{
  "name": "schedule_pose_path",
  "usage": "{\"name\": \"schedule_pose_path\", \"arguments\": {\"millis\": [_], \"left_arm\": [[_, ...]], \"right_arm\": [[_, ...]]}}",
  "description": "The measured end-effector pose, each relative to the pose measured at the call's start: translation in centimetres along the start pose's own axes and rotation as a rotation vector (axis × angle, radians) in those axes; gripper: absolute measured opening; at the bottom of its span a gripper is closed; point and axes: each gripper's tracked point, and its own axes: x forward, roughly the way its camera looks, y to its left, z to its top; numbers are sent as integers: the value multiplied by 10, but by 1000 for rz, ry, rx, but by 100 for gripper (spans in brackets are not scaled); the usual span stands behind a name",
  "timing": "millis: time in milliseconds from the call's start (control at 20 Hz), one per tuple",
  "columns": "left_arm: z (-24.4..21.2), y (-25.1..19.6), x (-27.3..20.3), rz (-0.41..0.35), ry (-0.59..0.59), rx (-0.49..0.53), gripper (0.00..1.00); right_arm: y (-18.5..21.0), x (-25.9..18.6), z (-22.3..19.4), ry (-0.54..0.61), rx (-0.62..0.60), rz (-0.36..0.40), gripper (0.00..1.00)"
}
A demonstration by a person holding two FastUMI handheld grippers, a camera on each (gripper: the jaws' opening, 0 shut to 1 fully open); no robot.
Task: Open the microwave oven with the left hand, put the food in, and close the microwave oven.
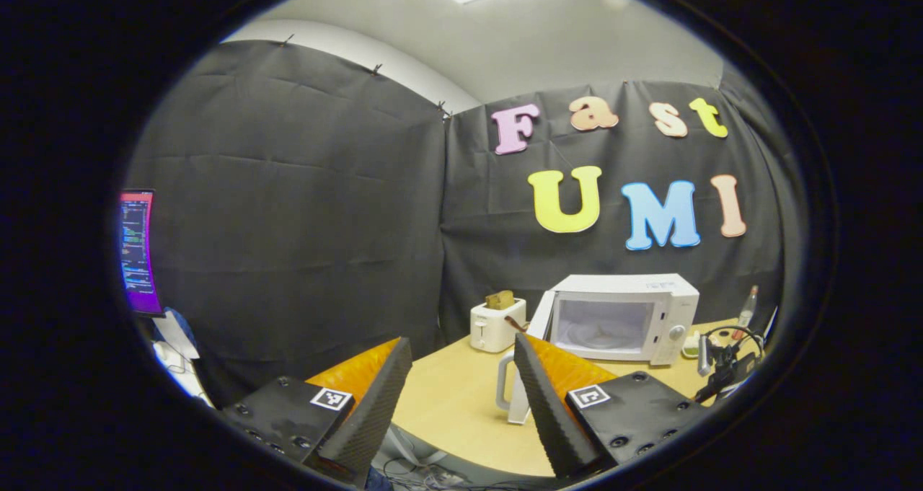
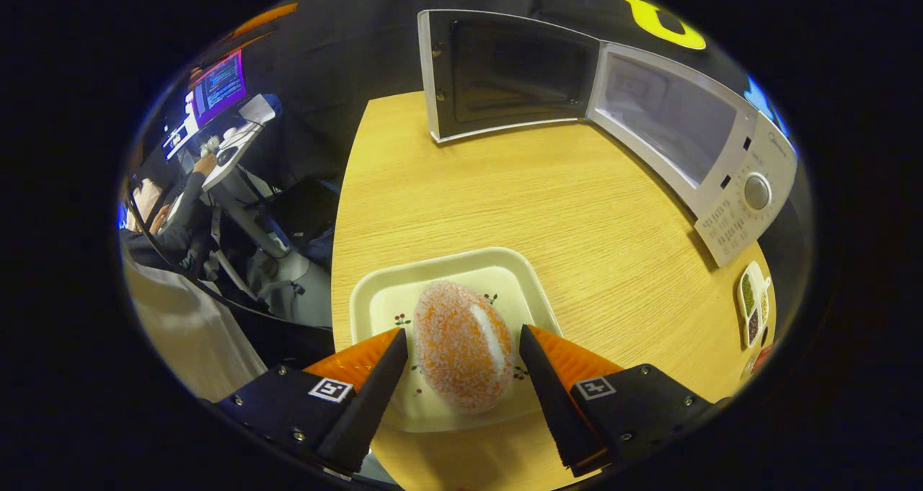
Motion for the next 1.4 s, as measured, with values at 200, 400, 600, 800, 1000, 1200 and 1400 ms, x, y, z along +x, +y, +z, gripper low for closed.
{"name": "schedule_pose_path", "arguments": {"millis": [200, 400, 600, 800, 1000, 1200, 1400], "left_arm": [[-7, -6, 2, -8, 14, -7, 93], [-7, -5, 16, -31, 11, -15, 92], [-3, -6, 41, -55, -4, -42, 92], [-1, -8, 61, -89, -20, -65, 92], [3, -5, 79, -116, -35, -64, 92], [5, 5, 94, -123, -50, -74, 92], [3, 26, 108, -106, -56, -69, 93]], "right_arm": [[0, 1, -1, -2, -12, -24, 80], [-2, -8, 12, -44, -19, -70, 74], [-11, -30, 43, -111, -32, -132, 73], [-28, -53, 85, -193, -29, -214, 73], [-45, -70, 128, -265, -37, -288, 73], [-64, -82, 167, -333, -54, -358, 73], [-89, -83, 204, -374, -64, -417, 73]]}}
